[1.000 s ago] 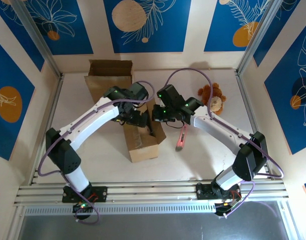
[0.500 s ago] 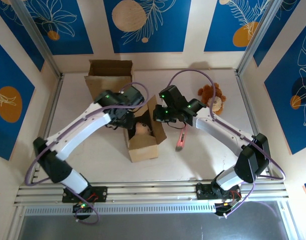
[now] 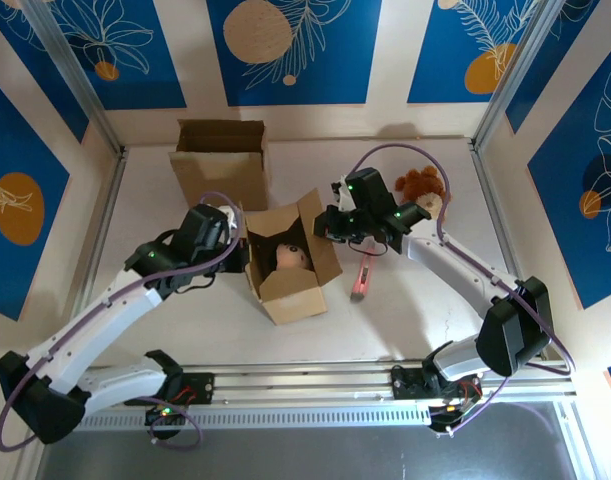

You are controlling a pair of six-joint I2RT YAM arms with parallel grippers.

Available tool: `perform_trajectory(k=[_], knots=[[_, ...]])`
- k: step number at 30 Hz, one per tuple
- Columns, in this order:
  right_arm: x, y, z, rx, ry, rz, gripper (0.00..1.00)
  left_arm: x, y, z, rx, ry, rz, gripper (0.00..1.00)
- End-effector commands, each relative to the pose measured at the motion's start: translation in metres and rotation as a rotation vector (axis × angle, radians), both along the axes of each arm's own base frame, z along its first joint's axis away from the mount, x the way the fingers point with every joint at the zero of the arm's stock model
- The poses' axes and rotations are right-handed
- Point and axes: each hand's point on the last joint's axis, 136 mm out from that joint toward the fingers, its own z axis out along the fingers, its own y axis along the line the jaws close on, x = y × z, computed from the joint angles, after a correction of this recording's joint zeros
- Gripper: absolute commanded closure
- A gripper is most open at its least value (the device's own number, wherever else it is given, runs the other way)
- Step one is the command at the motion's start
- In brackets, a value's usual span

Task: Unpack the express box

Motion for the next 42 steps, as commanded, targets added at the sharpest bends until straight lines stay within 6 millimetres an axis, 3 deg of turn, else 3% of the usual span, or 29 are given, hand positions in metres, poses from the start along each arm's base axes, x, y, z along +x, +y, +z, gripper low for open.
perform_trajectory(k=[1,2,4,6,7,8,15,18,21,24,30,36,42], knots=[[-0.001,0.008,0.017,0.086,-0.067,0.086,1.00,-0.017,-0.018,-0.031,-0.084,0.081,-0.106,1.00],[-0.001,0.008,0.017,0.091,-0.068,0.096,1.00,-0.017,-0.018,-0.032,-0.100,0.071,-0.112,0.99],[-0.003,0.008,0.019,0.100,-0.074,0.121,1.00,-0.018,-0.019,-0.029,-0.123,0.050,-0.124,0.89],[-0.005,0.008,0.019,0.111,-0.074,0.145,1.00,-0.017,-0.020,-0.019,-0.128,0.015,-0.137,0.67],[-0.006,0.008,0.020,0.118,-0.072,0.159,1.00,-0.015,-0.020,-0.009,-0.124,-0.008,-0.142,0.51],[-0.006,0.008,0.020,0.124,-0.069,0.170,1.00,-0.013,-0.019,0.002,-0.113,-0.033,-0.149,0.41],[-0.010,0.007,0.016,0.137,-0.041,0.209,1.00,0.015,-0.013,0.094,0.078,-0.205,-0.219,0.00],[-0.011,0.008,0.015,0.140,-0.033,0.214,1.00,0.035,-0.017,0.126,0.169,-0.260,-0.251,0.00],[-0.012,0.008,0.013,0.141,-0.025,0.216,1.00,0.054,-0.032,0.136,0.225,-0.272,-0.312,0.00],[-0.011,0.007,0.011,0.138,-0.015,0.212,1.00,0.068,-0.053,0.122,0.273,-0.253,-0.411,0.14],[-0.010,0.005,0.009,0.137,0.004,0.204,1.00,0.072,-0.081,0.059,0.554,-0.262,-0.579,0.14],[-0.007,0.004,0.009,0.140,0.013,0.197,1.00,0.065,-0.081,0.020,0.808,-0.293,-0.561,0.14],[-0.006,0.001,0.008,0.137,0.018,0.194,1.00,0.061,-0.057,-0.019,0.957,-0.240,-0.522,0.03]])
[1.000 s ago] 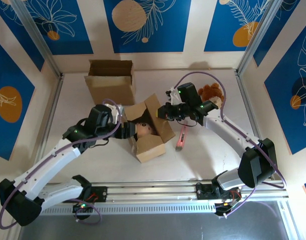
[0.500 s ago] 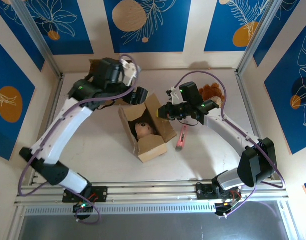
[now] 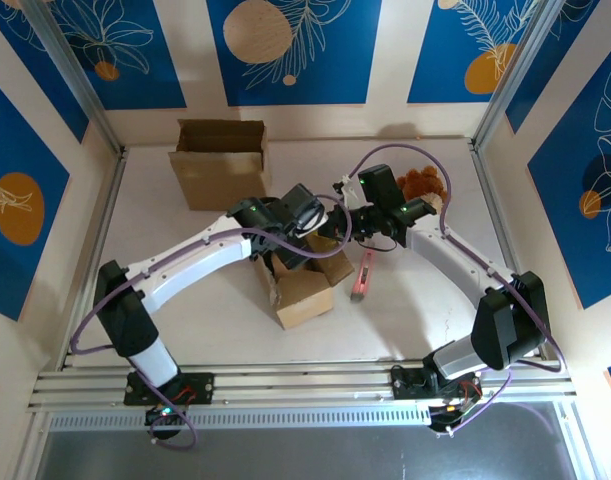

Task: Unpack the express box

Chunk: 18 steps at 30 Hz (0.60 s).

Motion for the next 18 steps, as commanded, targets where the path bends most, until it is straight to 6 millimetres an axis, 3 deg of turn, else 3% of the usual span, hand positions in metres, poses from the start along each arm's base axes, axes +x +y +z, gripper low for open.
perform_trajectory(k=[1,5,9,11,14,18], knots=[[-0.002,0.003,0.010,0.035,-0.001,0.027,1.00,0.009,0.023,-0.007,0.105,-0.083,0.059,0.02],[-0.003,0.002,0.009,0.035,0.001,0.027,1.00,0.019,0.036,-0.015,0.179,-0.148,0.108,0.00],[-0.004,0.001,0.010,0.036,0.000,0.028,1.00,0.029,0.044,-0.011,0.219,-0.211,0.141,0.01],[-0.004,0.001,0.009,0.034,0.000,0.027,1.00,0.032,0.046,-0.006,0.212,-0.232,0.150,0.08],[-0.005,0.001,0.009,0.033,0.001,0.028,1.00,0.034,0.050,0.002,0.191,-0.250,0.162,0.25],[-0.005,0.000,0.008,0.032,0.002,0.027,1.00,0.033,0.051,0.012,0.168,-0.261,0.156,0.35]])
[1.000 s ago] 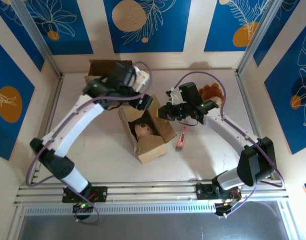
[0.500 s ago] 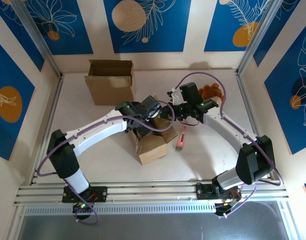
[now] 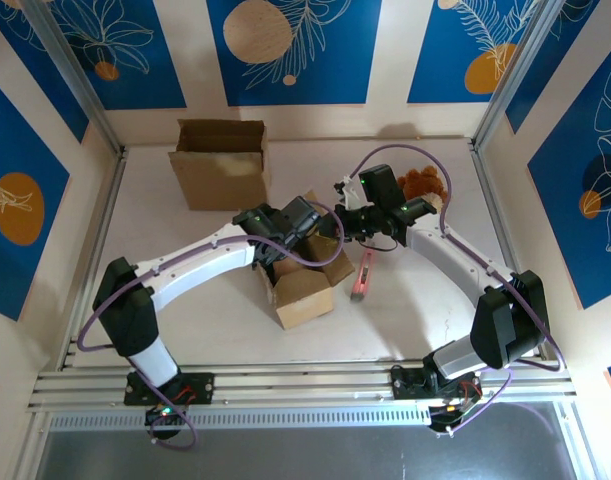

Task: Unpack the express box

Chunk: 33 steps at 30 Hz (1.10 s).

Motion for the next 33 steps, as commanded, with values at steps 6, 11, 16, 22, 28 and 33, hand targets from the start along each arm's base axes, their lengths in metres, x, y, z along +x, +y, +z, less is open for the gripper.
perform_trajectory(k=[6,11,16,22,28,33], knots=[[-0.006,0.004,0.009,0.040,-0.005,0.034,1.00,0.001,0.014,0.021,-0.027,-0.032,0.007,0.59],[-0.007,0.005,0.009,0.040,-0.004,0.036,1.00,0.002,0.016,0.021,-0.024,-0.024,0.006,0.76],[-0.007,0.006,0.009,0.036,-0.004,0.043,1.00,0.005,0.020,0.022,-0.027,-0.012,0.013,1.00],[-0.005,0.004,0.009,-0.011,-0.019,0.068,0.99,0.004,0.023,0.032,-0.067,0.011,0.020,1.00],[-0.005,-0.009,0.032,-0.096,-0.125,0.087,0.57,-0.004,0.028,0.044,-0.140,0.061,0.047,1.00],[-0.011,-0.024,0.066,-0.156,-0.280,0.084,0.42,-0.011,0.034,0.049,-0.202,0.102,0.087,1.00]])
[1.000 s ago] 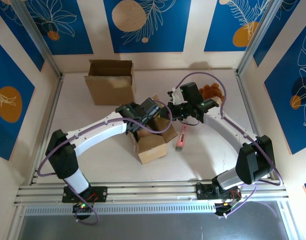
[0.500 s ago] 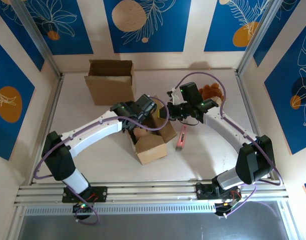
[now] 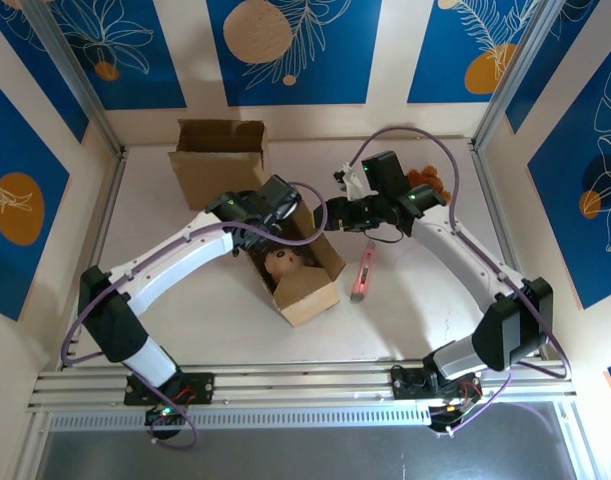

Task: Unpack the express box

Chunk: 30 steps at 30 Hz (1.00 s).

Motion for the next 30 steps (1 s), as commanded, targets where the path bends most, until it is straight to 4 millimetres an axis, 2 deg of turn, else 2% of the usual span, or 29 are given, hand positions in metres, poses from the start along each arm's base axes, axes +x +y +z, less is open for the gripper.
perform_trajectory(k=[1,4,7,8,9,12,13,17,20,30], knots=[[-0.014,-0.017,0.033,-0.066,-0.150,0.013,0.41,-0.010,0.008,0.019,-0.089,0.027,0.045,1.00],[-0.026,-0.024,0.052,-0.146,-0.295,0.010,0.41,-0.013,0.010,0.022,-0.126,0.054,0.064,1.00],[-0.048,-0.018,0.071,-0.232,-0.485,0.060,0.45,-0.016,0.010,0.024,-0.158,0.085,0.075,1.00],[-0.057,-0.013,0.077,-0.246,-0.546,0.086,0.49,-0.017,0.009,0.025,-0.171,0.098,0.078,1.00],[-0.066,-0.008,0.082,-0.247,-0.591,0.111,0.56,-0.018,0.009,0.025,-0.178,0.107,0.081,1.00],[-0.093,0.012,0.094,-0.232,-0.719,0.211,0.96,-0.020,0.009,0.026,-0.203,0.140,0.090,1.00],[-0.100,0.019,0.096,-0.238,-0.766,0.238,1.00,-0.021,0.008,0.027,-0.210,0.150,0.091,1.00],[-0.116,0.047,0.090,-0.319,-0.970,0.330,1.00,-0.026,0.007,0.030,-0.250,0.188,0.095,1.00],[-0.119,0.063,0.081,-0.376,-1.096,0.367,1.00,-0.030,0.003,0.033,-0.292,0.218,0.084,1.00],[-0.109,0.086,0.040,-0.498,-1.153,0.430,1.00,-0.036,0.001,0.033,-0.356,0.267,0.074,1.00]])
